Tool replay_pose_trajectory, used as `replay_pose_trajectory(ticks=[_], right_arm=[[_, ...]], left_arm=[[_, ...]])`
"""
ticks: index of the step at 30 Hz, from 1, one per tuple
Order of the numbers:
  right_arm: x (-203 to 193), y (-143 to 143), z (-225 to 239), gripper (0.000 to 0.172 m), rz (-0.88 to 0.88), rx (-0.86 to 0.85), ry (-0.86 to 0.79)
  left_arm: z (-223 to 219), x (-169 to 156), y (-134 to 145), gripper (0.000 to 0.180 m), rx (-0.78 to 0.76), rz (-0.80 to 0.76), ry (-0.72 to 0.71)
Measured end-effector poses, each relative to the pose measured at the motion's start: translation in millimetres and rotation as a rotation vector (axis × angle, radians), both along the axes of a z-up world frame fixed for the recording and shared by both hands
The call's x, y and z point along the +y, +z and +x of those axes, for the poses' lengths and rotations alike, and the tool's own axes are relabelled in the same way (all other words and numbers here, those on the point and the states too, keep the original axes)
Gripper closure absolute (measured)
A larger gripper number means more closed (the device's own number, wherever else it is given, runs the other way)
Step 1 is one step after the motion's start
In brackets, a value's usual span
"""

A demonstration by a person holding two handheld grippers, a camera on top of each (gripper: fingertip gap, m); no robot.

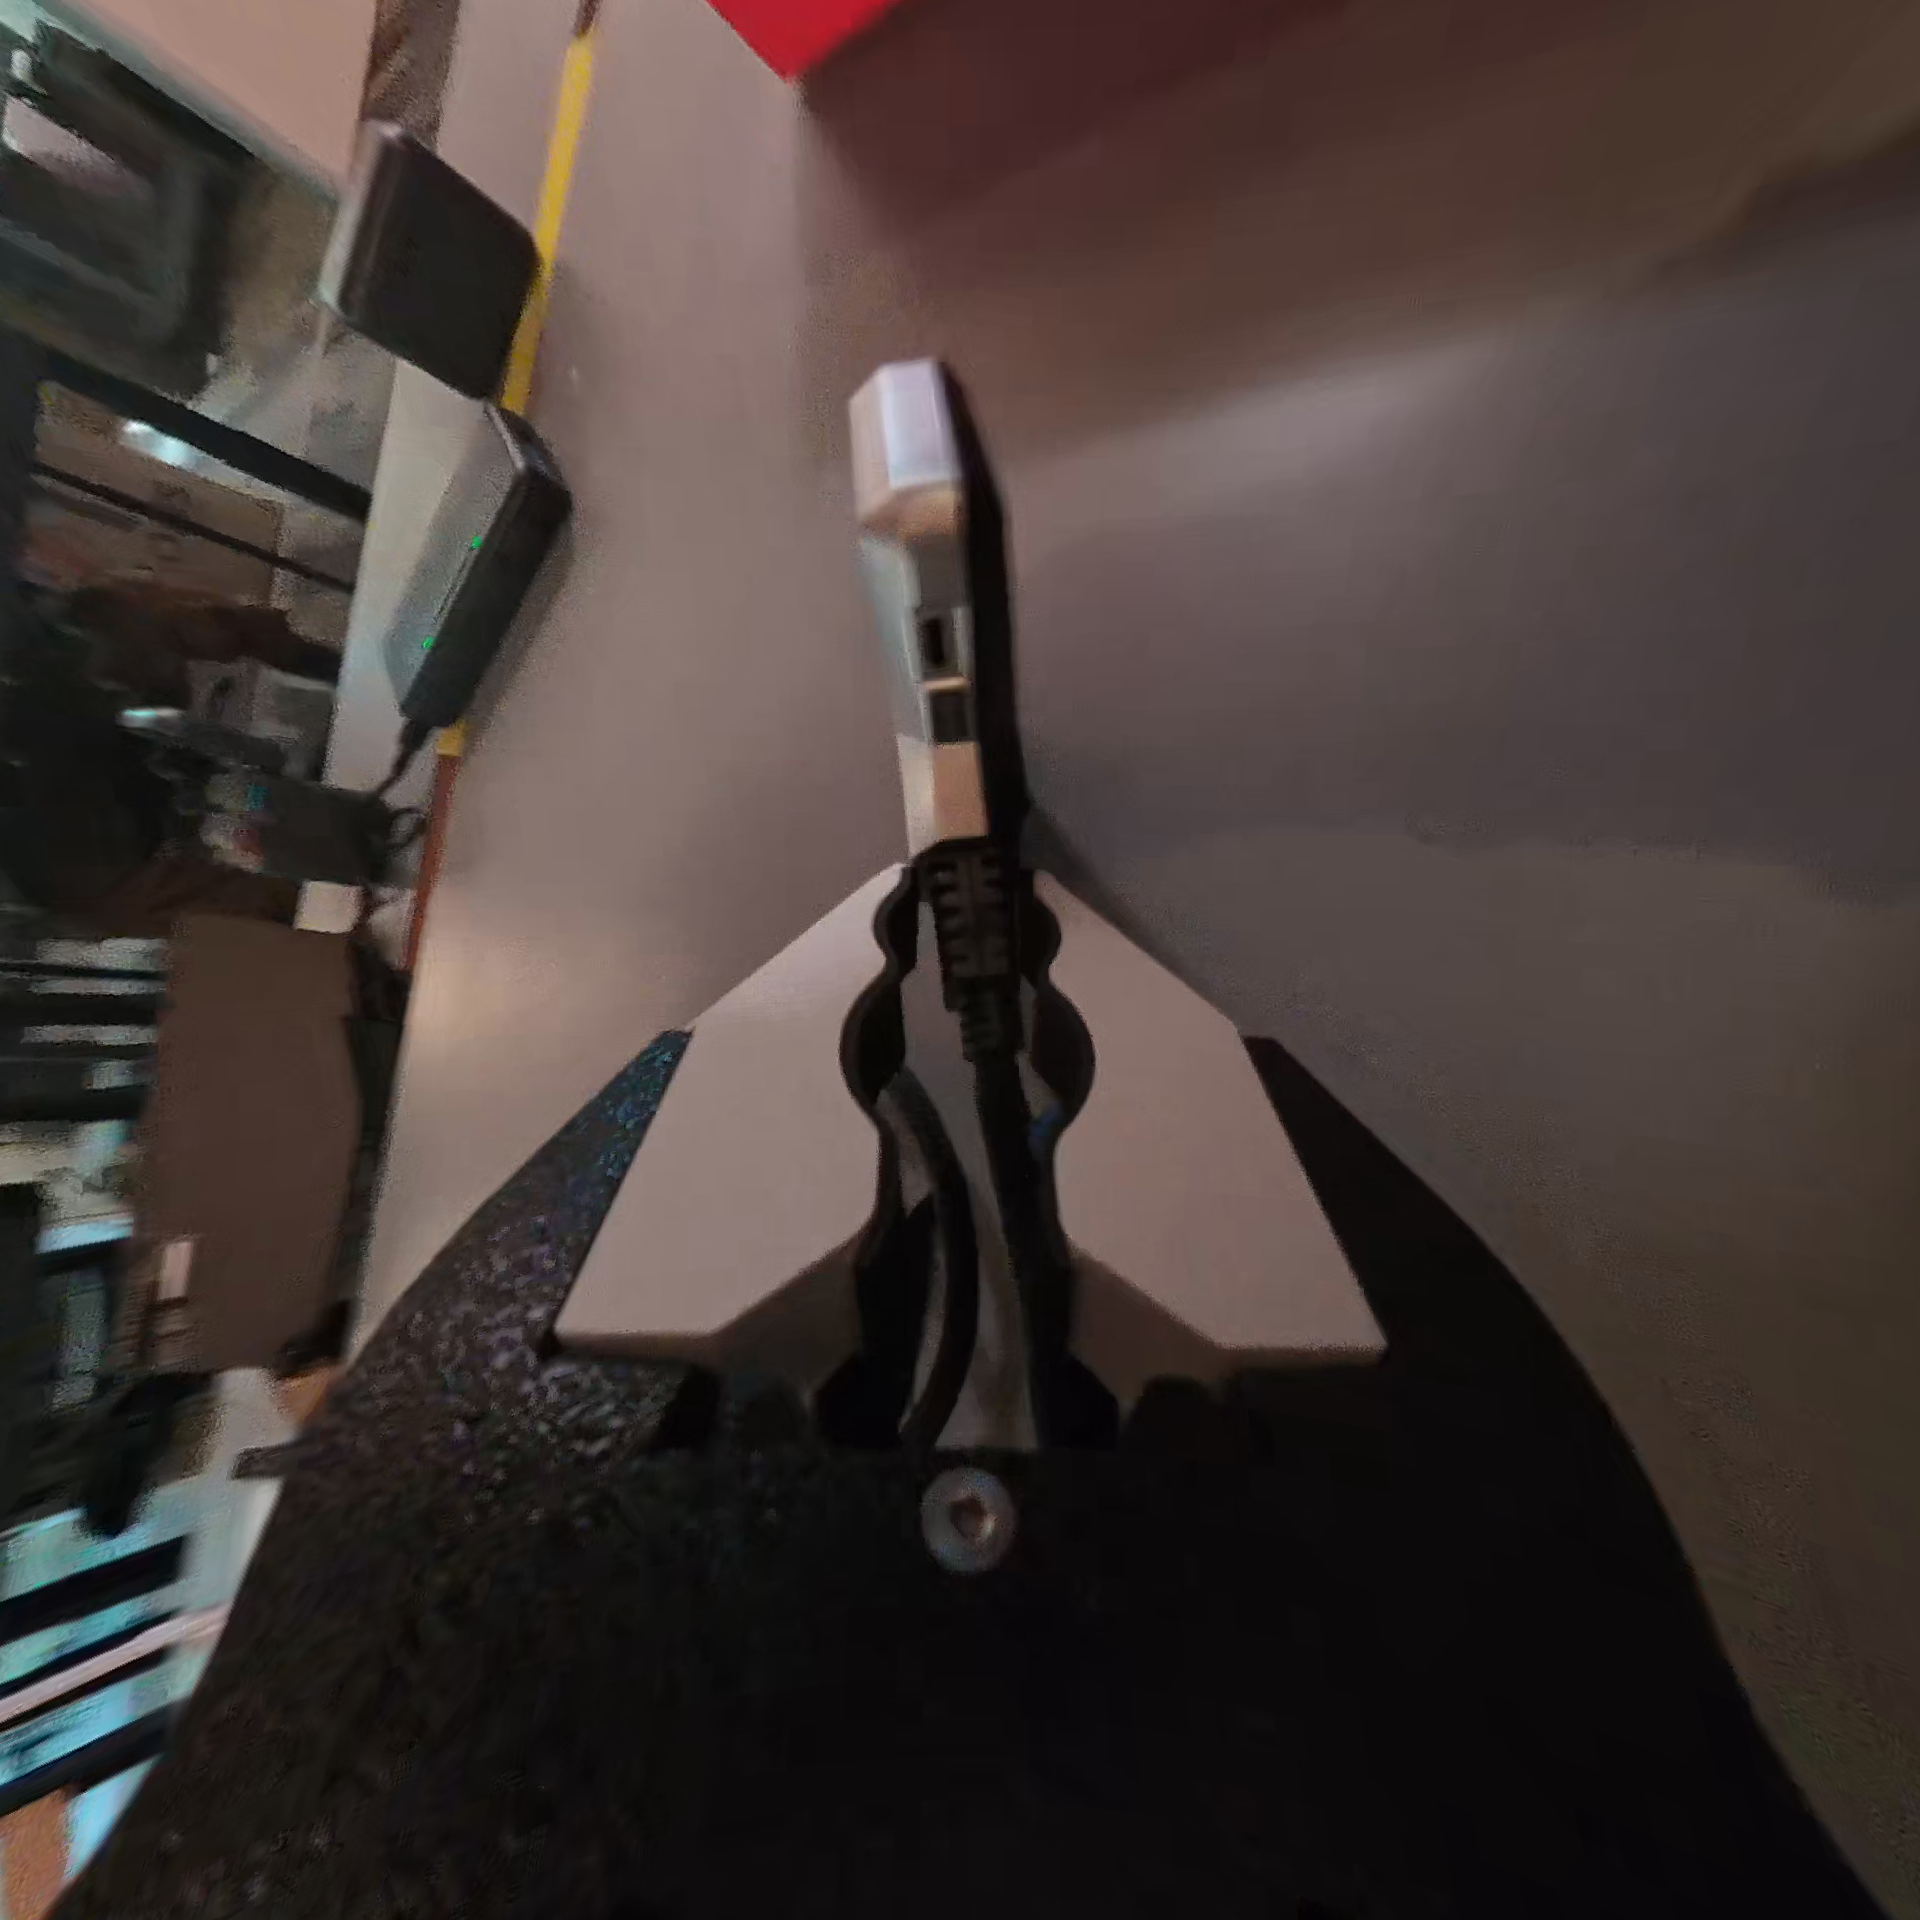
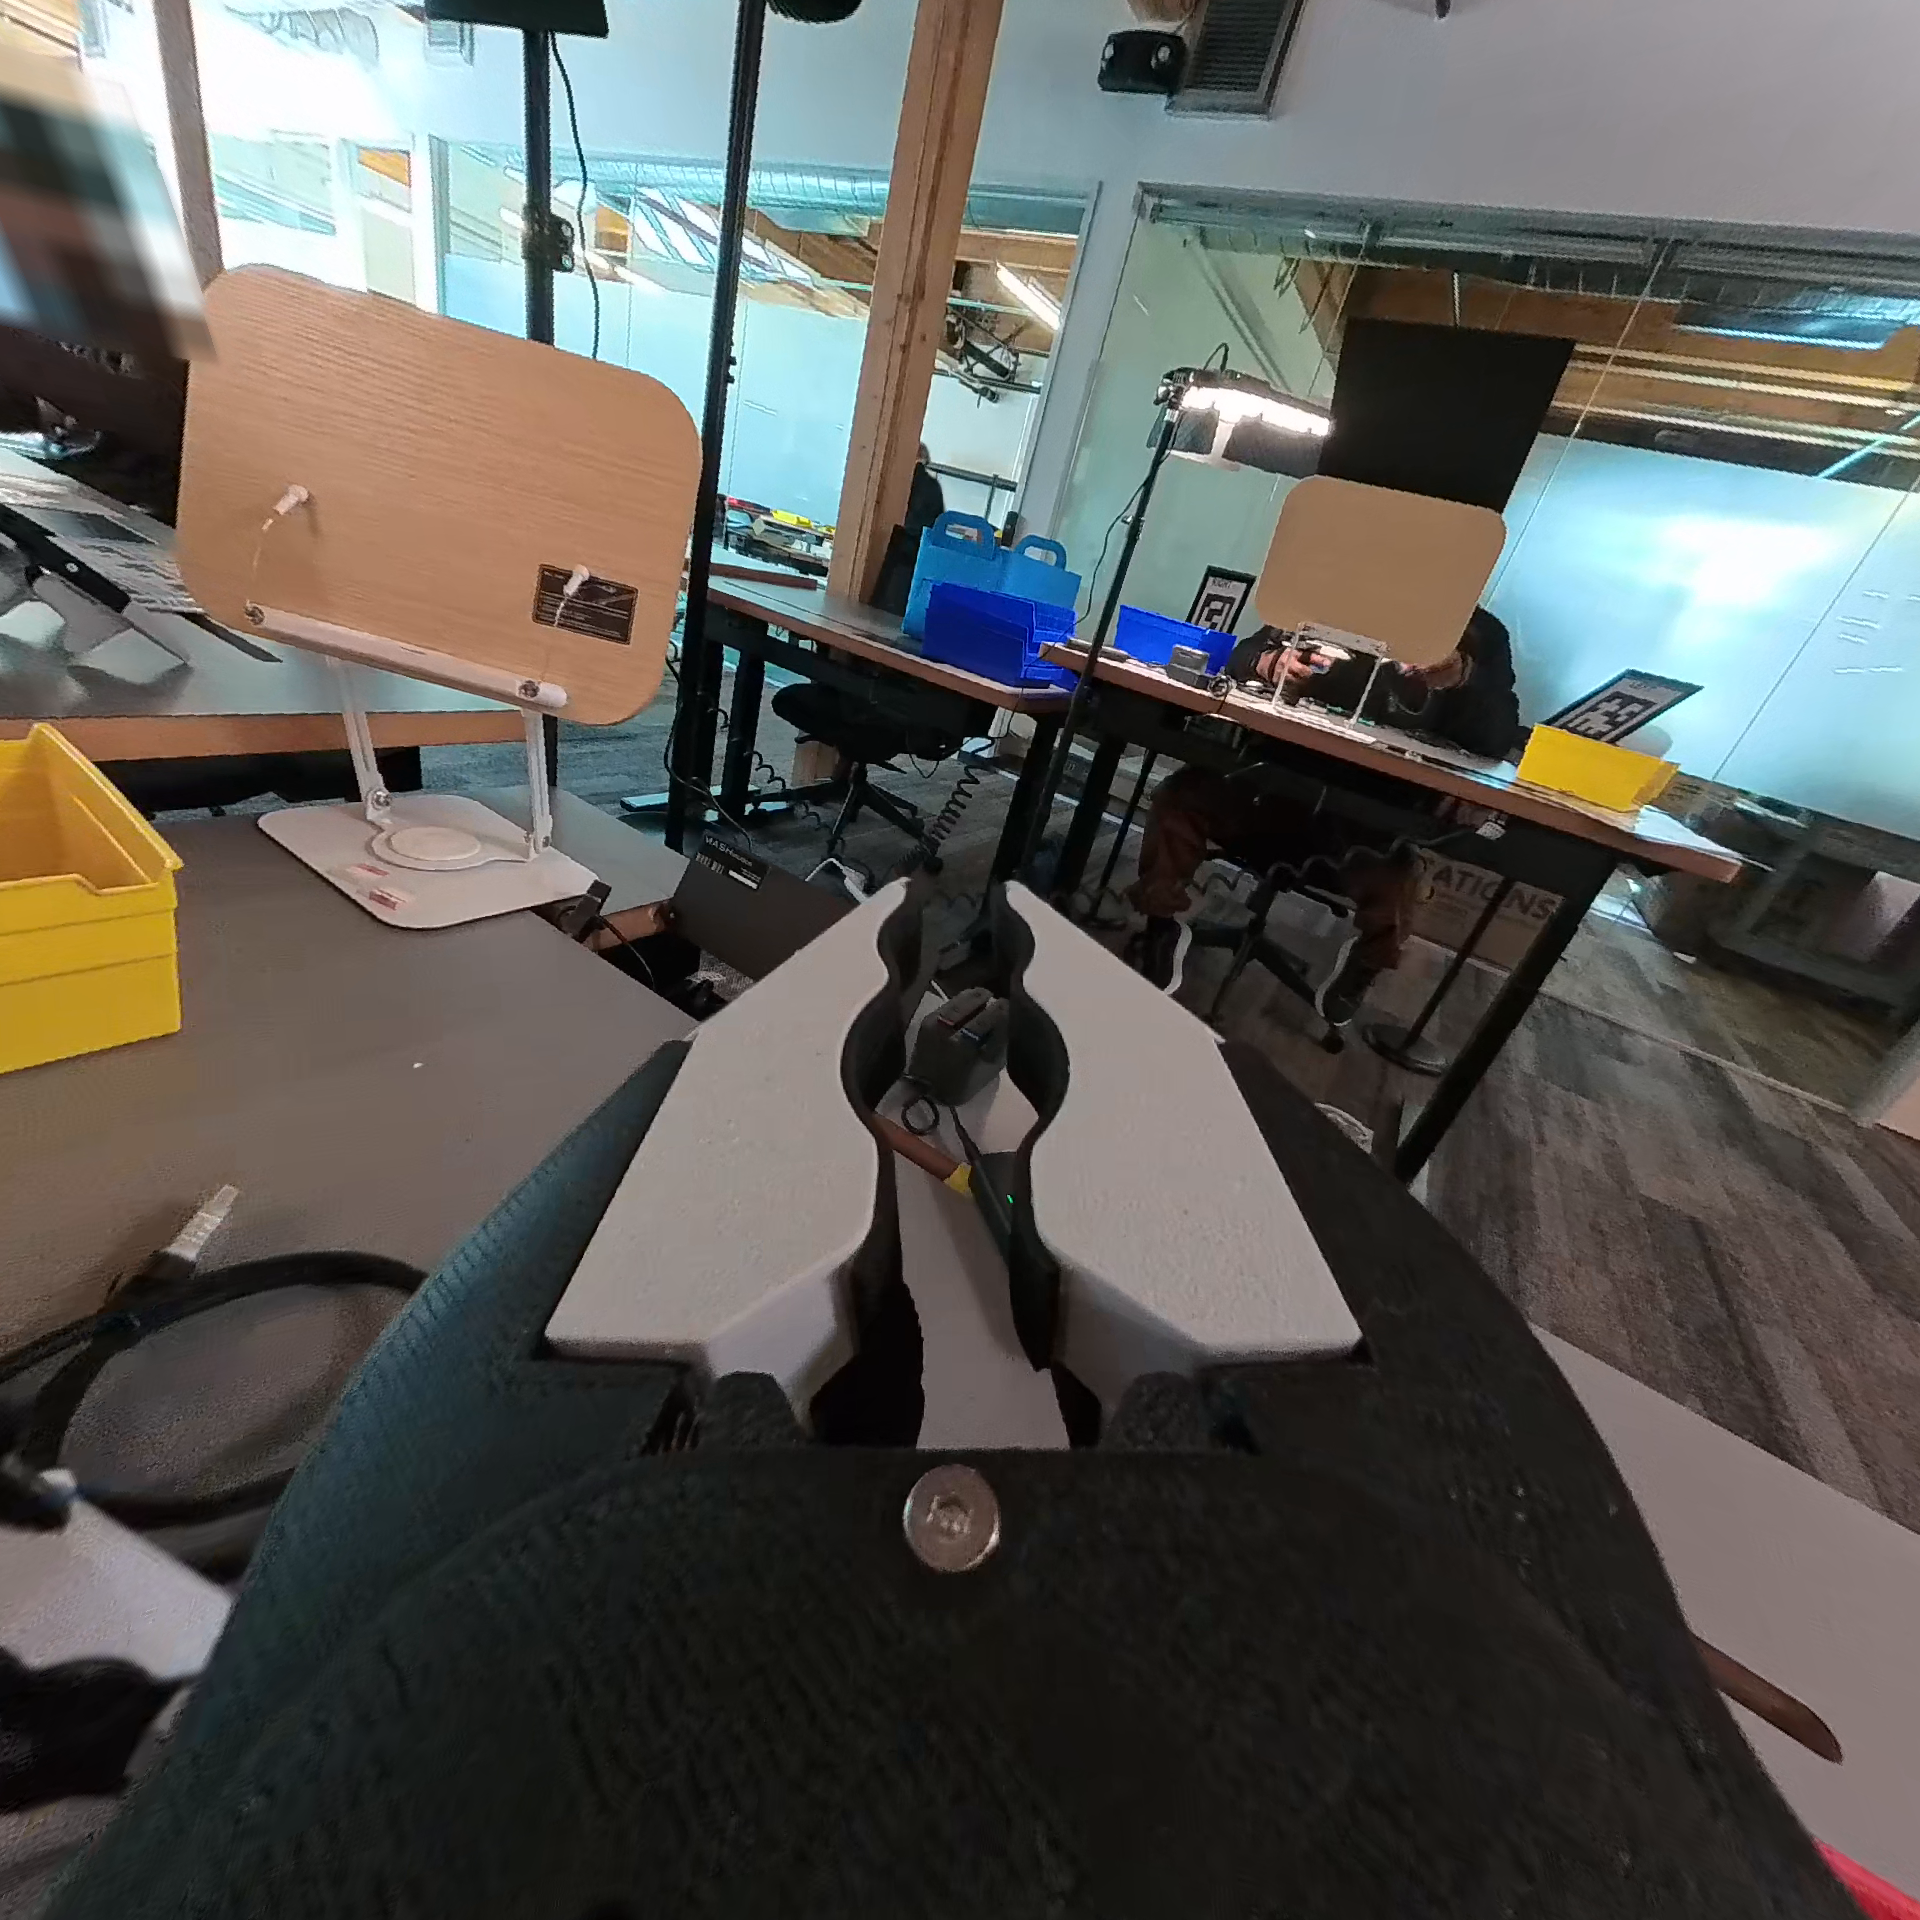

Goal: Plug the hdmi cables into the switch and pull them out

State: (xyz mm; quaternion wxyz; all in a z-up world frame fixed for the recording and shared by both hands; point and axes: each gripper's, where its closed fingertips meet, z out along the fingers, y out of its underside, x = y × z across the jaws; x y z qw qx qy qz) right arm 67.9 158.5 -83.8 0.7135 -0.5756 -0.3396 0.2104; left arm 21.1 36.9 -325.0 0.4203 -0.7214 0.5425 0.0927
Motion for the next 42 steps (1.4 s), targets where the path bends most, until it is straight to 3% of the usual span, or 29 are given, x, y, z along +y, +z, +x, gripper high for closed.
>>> replay_pose_trajectory(ticks=[2,4,7,9,11,13,15,17,19,21,25,28,30,32,34,39,42], right_arm=[[1,-1,0,0.161,-0.001,-0.002,-0.004],[2,-3,-1,0.161,-0.004,-0.011,-0.006],[2,-4,0,0.16,-0.005,-0.021,-0.009],[4,-5,2,0.16,-0.01,-0.02,-0.012],[5,-6,3,0.16,-0.016,-0.02,-0.014],[7,-9,4,0.16,-0.023,-0.026,-0.017],[8,-11,4,0.16,-0.029,-0.031,-0.017],[9,-12,3,0.16,-0.034,-0.033,-0.016],[10,-13,2,0.16,-0.038,-0.036,-0.014],[10,-15,0,0.16,-0.038,-0.044,-0.012],[10,-16,-3,0.161,-0.042,-0.052,-0.005],[10,-17,-5,0.161,-0.044,-0.06,-0.005],[10,-17,-5,0.161,-0.045,-0.063,-0.005],[10,-18,-5,0.161,-0.045,-0.065,-0.002],[10,-18,-5,0.161,-0.046,-0.068,-0.002],[11,-19,-6,0.161,-0.052,-0.068,0.0],[10,-20,-7,0.161,-0.052,-0.079,0.001]], left_arm=[[1,2,-2,0.164,0.061,0.073,-0.023],[3,0,1,0.158,0.011,0.054,-0.02],[1,-9,27,0.107,-0.21,-0.001,0.019],[-7,-21,55,0.088,-0.388,-0.038,0.028],[-22,-40,87,0.087,-0.529,-0.042,-0.004],[-53,-57,118,0.089,-0.56,0.015,-0.01],[-113,-68,142,0.092,-0.425,0.111,0.088],[-190,-77,173,0.11,-0.292,0.234,0.284],[-262,-91,187,0.118,-0.169,0.255,0.491],[-327,-106,184,0.124,-0.047,0.224,0.686],[-426,-144,140,0.129,0.159,0.045,0.997],[-480,-180,112,0.139,0.075,-0.018,1.382],[-492,-190,94,0.139,-0.11,-0.014,1.529],[-491,-187,81,0.143,-0.335,0.006,1.564],[-493,-188,70,0.143,-0.437,0.01,1.6],[-501,-194,40,0.151,-0.406,-0.057,1.665],[-504,-187,41,0.16,-0.421,-0.003,1.642]])
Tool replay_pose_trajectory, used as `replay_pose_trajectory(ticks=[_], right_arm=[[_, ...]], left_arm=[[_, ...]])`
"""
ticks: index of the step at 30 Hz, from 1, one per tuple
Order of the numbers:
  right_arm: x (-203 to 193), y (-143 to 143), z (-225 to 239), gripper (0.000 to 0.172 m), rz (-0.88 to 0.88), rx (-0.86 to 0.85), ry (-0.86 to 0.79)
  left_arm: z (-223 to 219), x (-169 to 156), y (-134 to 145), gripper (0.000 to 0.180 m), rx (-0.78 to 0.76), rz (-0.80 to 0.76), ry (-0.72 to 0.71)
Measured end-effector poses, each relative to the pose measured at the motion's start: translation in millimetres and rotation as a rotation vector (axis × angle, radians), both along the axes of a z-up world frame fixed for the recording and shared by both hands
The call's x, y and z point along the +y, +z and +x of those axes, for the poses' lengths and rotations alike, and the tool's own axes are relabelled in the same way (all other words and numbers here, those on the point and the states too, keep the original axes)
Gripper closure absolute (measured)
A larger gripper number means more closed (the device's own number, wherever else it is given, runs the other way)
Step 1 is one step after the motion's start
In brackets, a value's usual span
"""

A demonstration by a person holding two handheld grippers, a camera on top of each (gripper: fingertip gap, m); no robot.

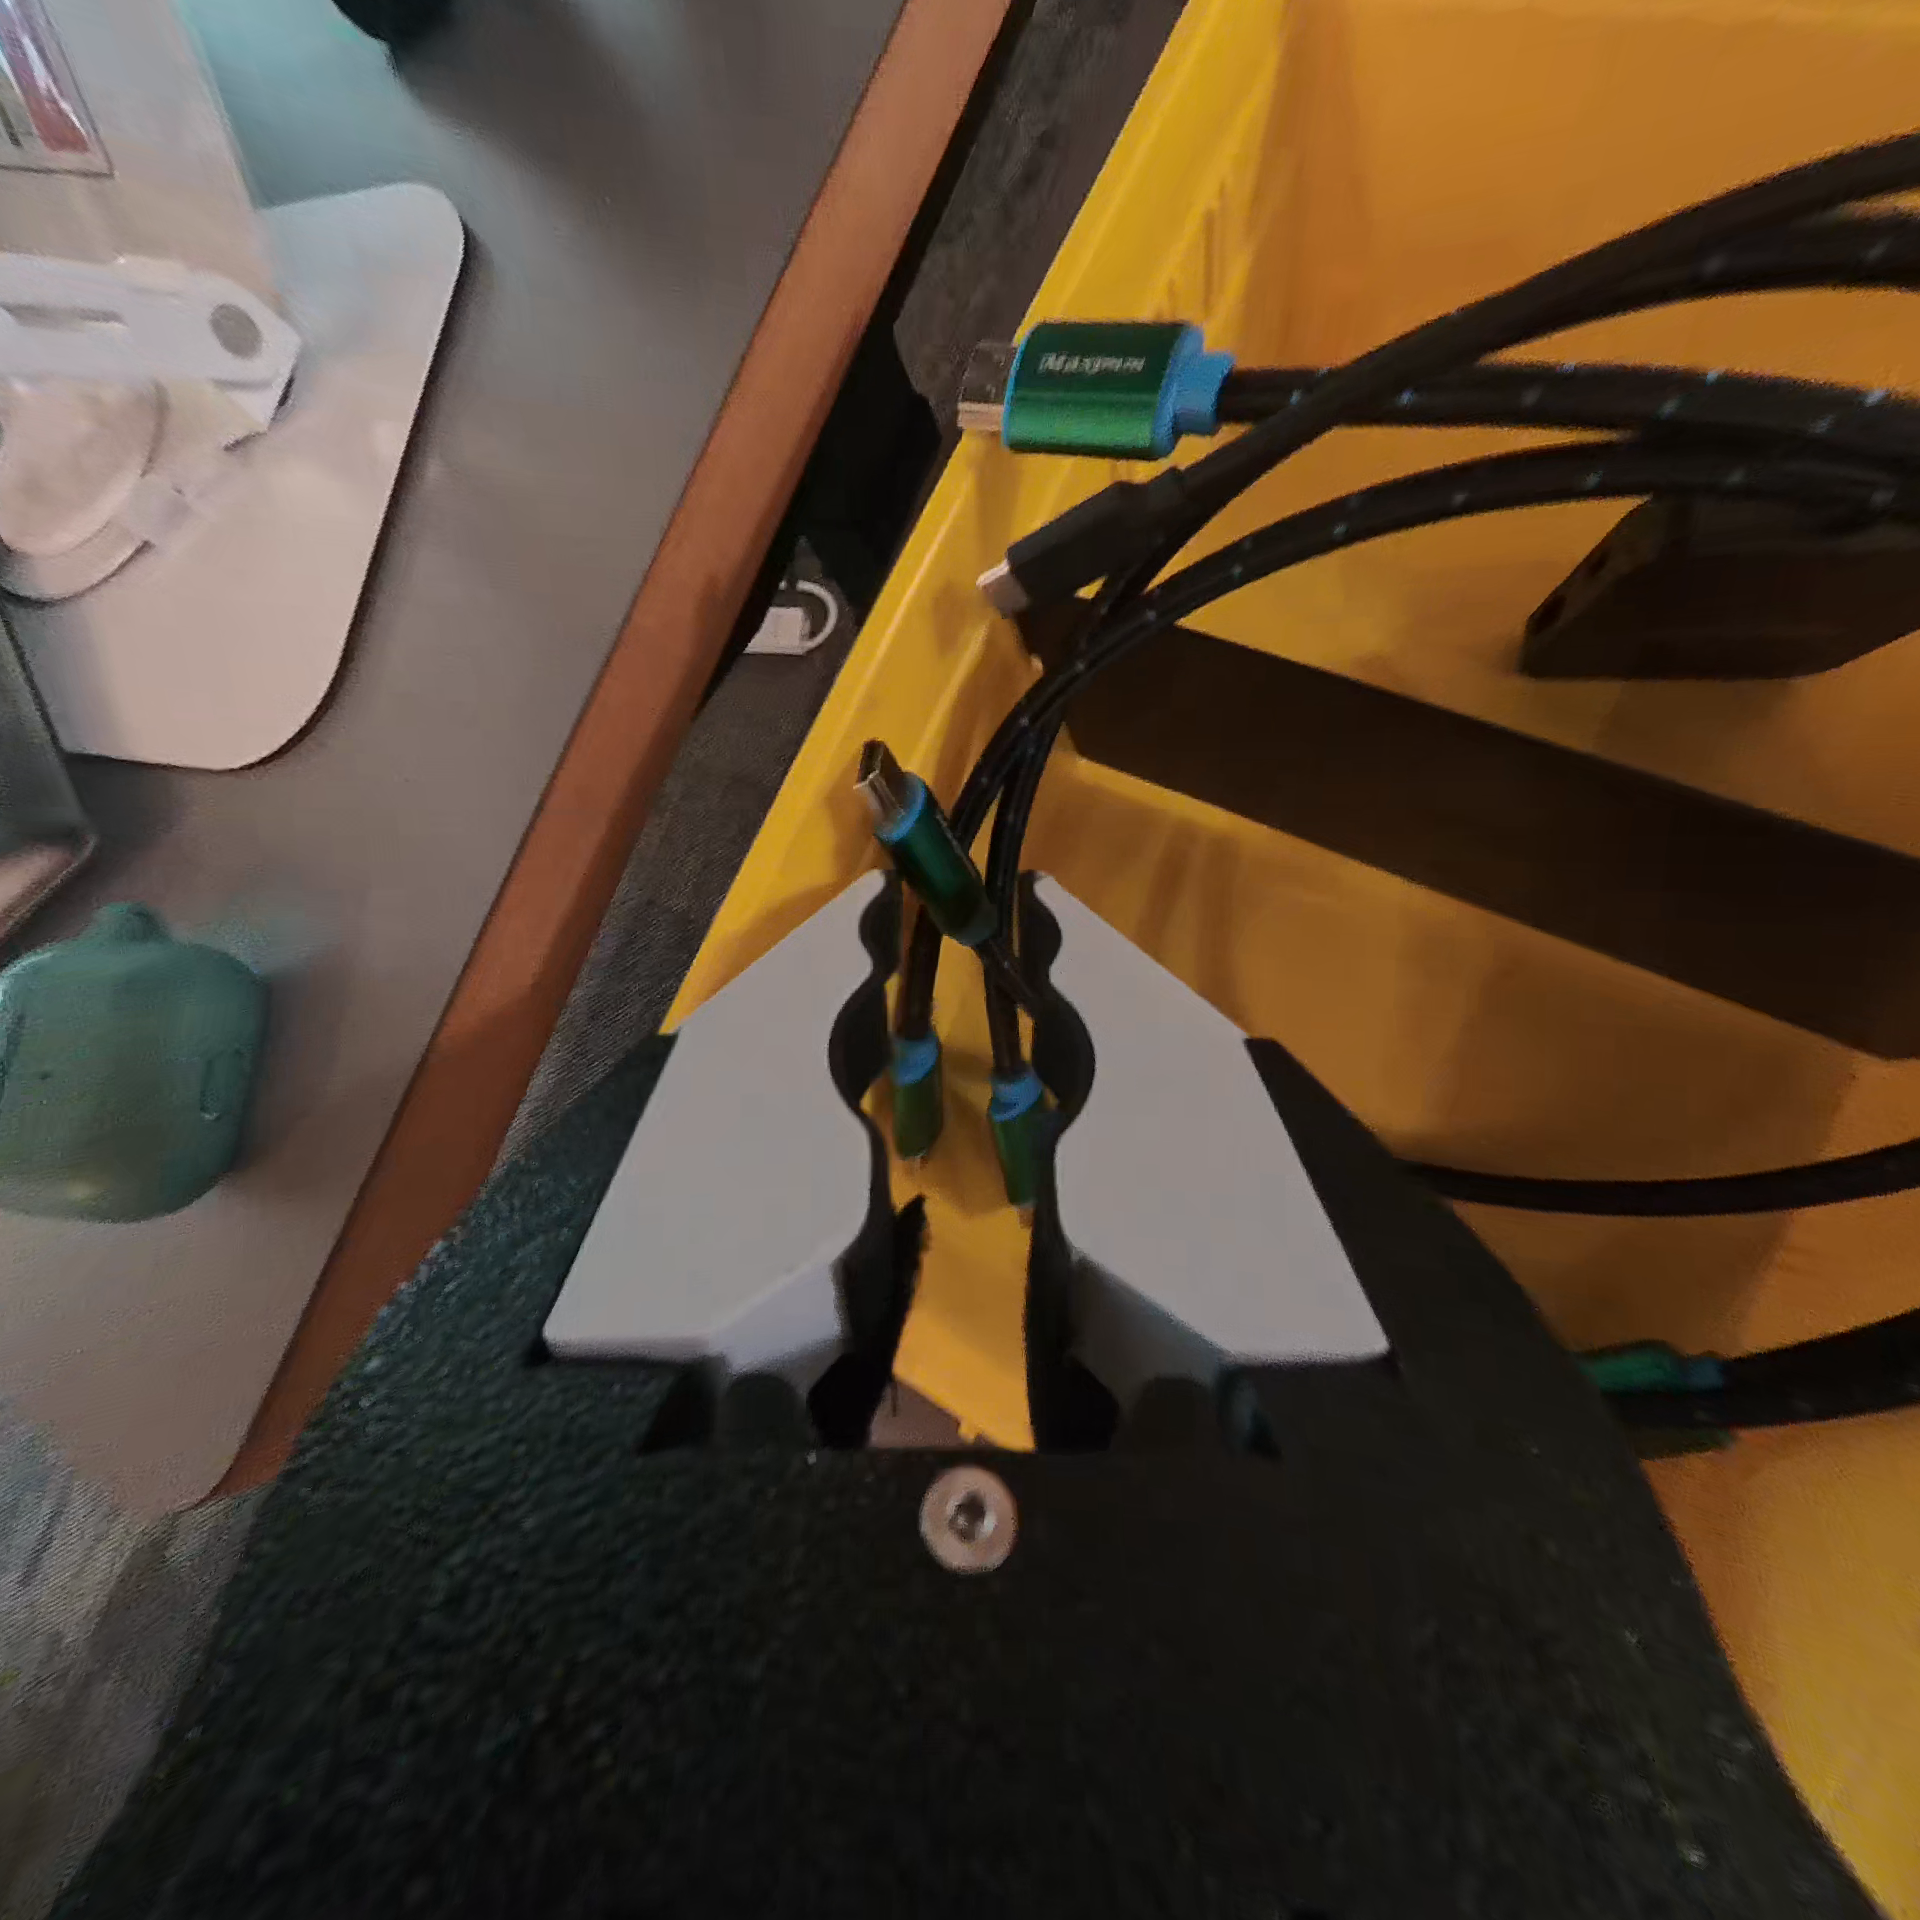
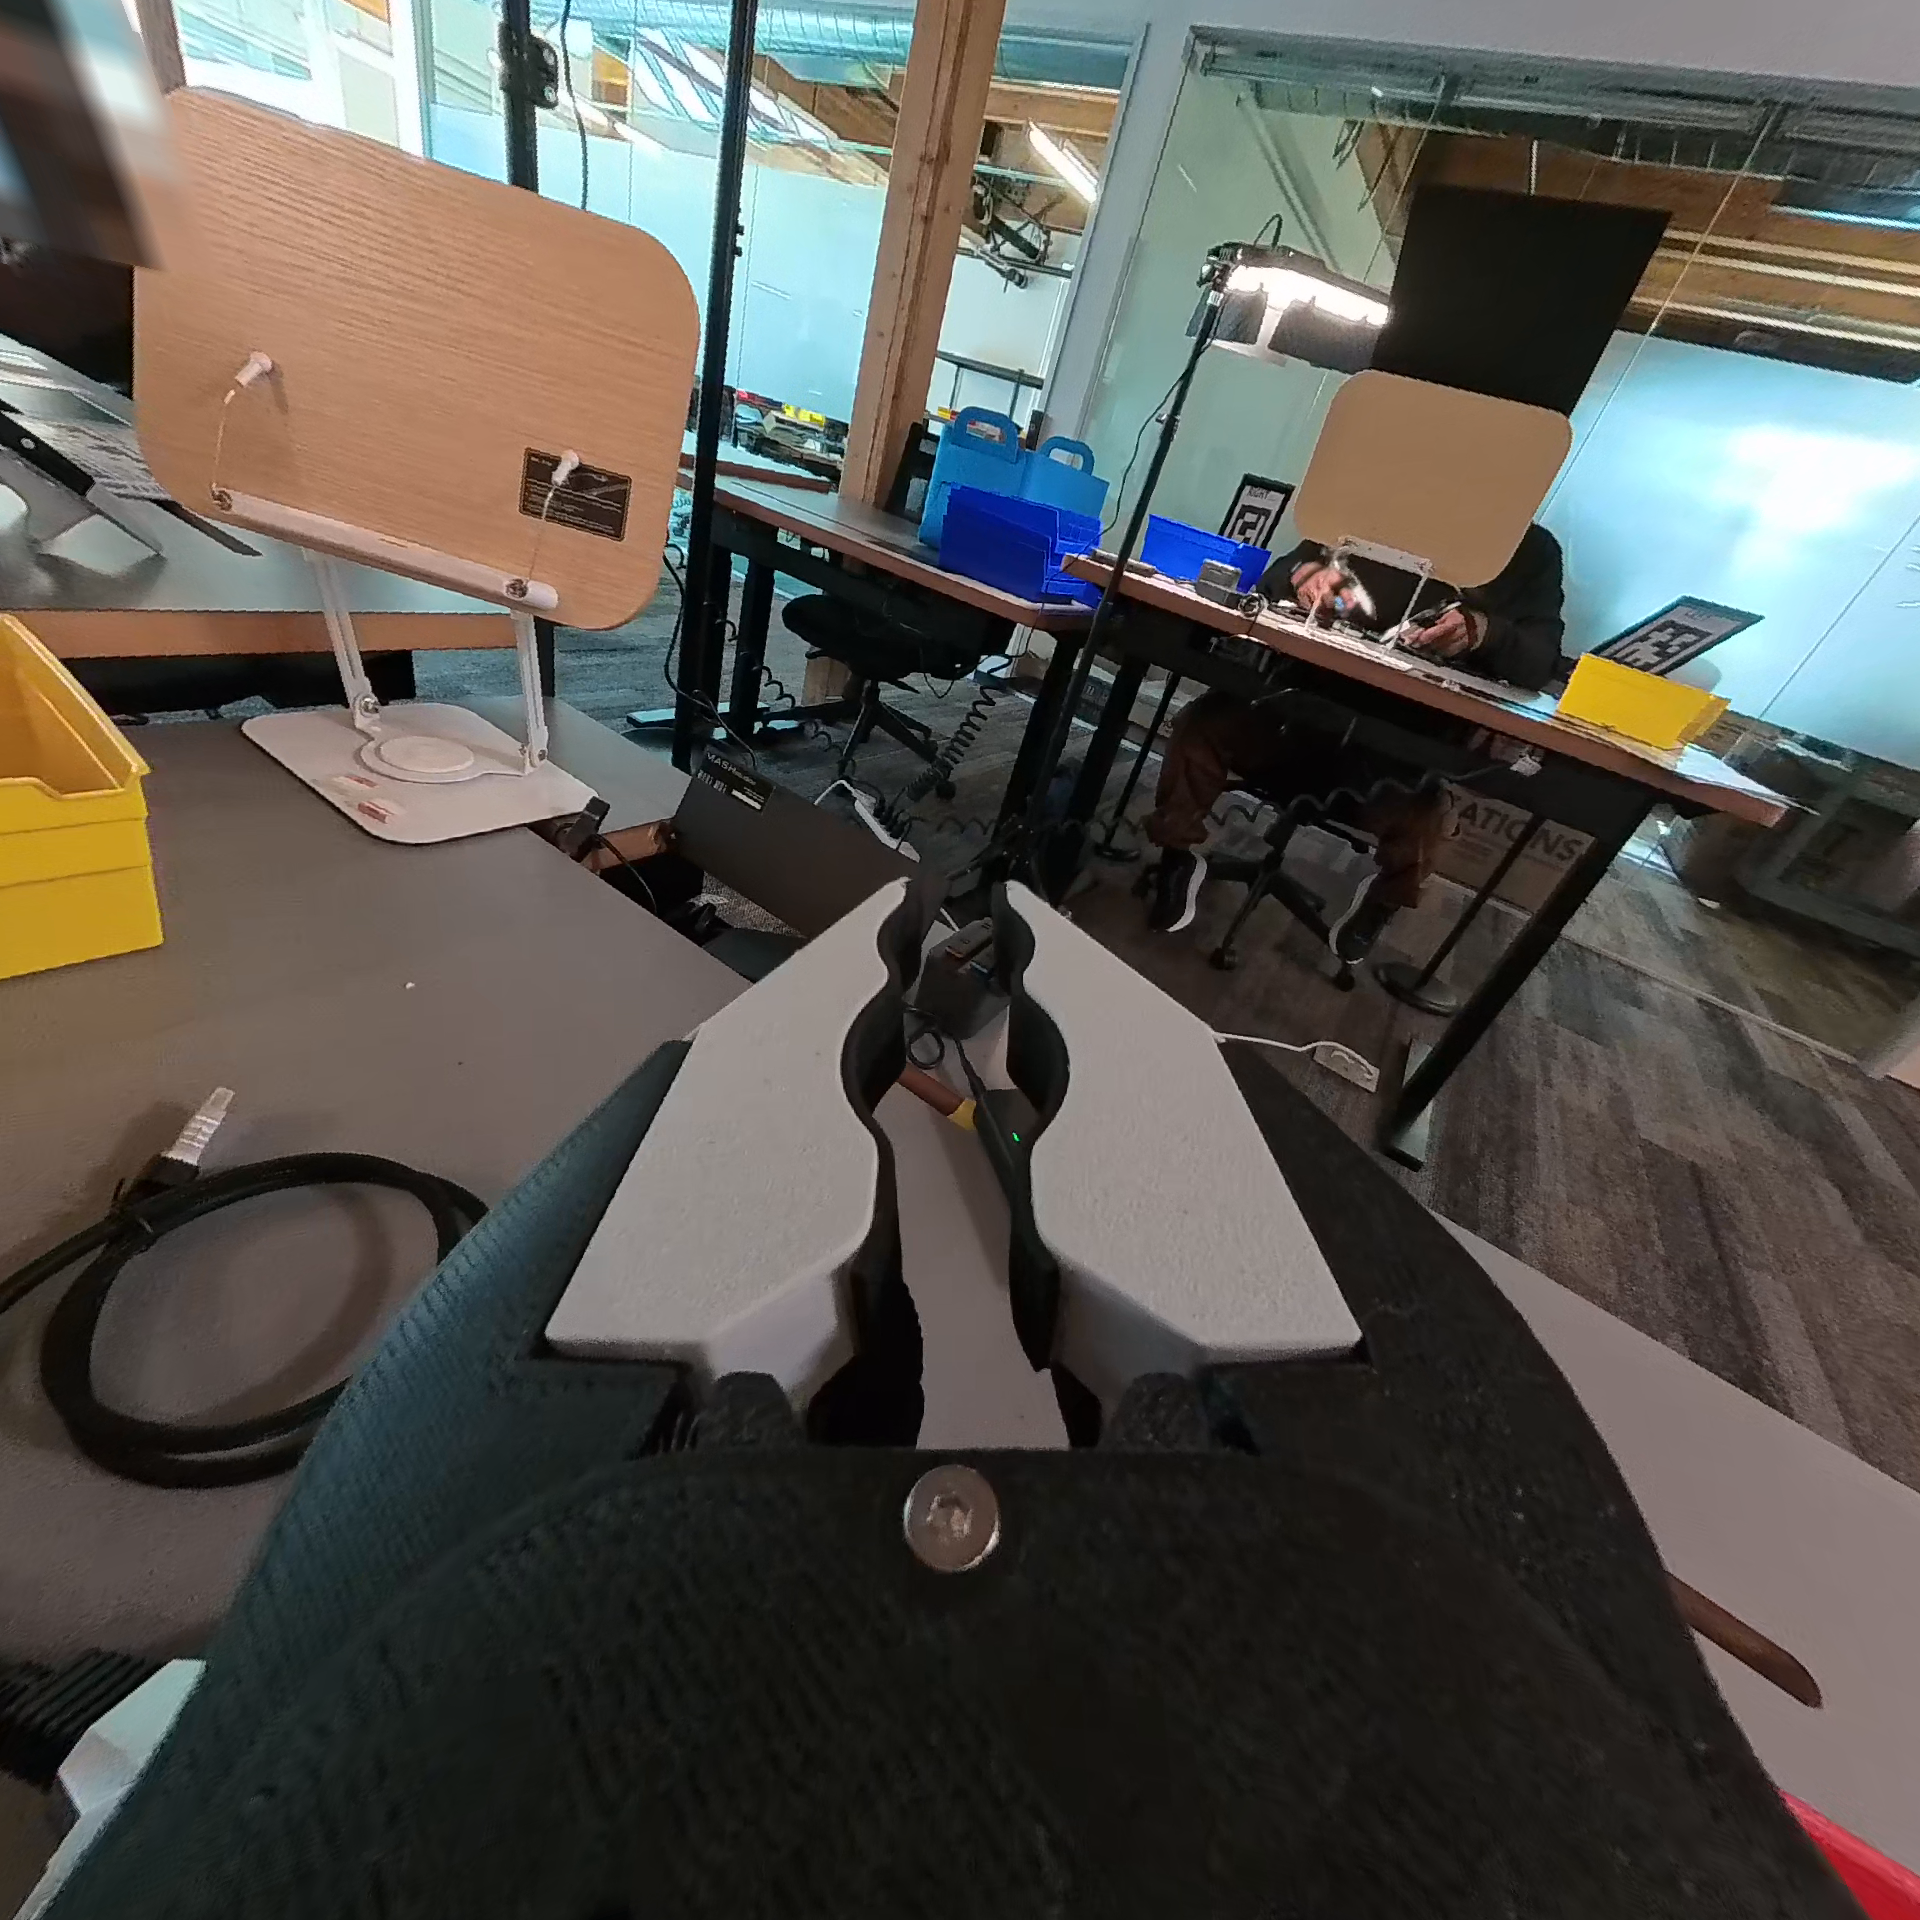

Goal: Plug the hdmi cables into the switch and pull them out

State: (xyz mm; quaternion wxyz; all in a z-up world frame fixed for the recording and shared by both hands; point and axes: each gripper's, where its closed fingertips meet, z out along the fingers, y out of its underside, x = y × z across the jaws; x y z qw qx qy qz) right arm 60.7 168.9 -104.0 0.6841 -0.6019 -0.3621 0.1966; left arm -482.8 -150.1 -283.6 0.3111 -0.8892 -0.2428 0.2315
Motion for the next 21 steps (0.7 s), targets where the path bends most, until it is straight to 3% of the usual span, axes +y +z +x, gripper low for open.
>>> replay_pose_trajectory(ticks=[5,8,16,21], right_arm=[[-1,0,-1,0.16,0.002,-0.008,0.002],[0,-1,0,0.16,0.0,-0.012,-0.001],[1,-3,1,0.161,-0.006,-0.019,-0.009],[-1,-6,-3,0.161,-0.004,-0.05,-0.004]], left_arm=[[-1,4,2,0.168,0.046,0.016,-0.037],[6,-3,23,0.171,0.156,0.015,-0.053],[78,-35,162,0.172,0.717,0.013,-0.077],[95,-27,223,0.173,0.942,0.023,-0.121]])
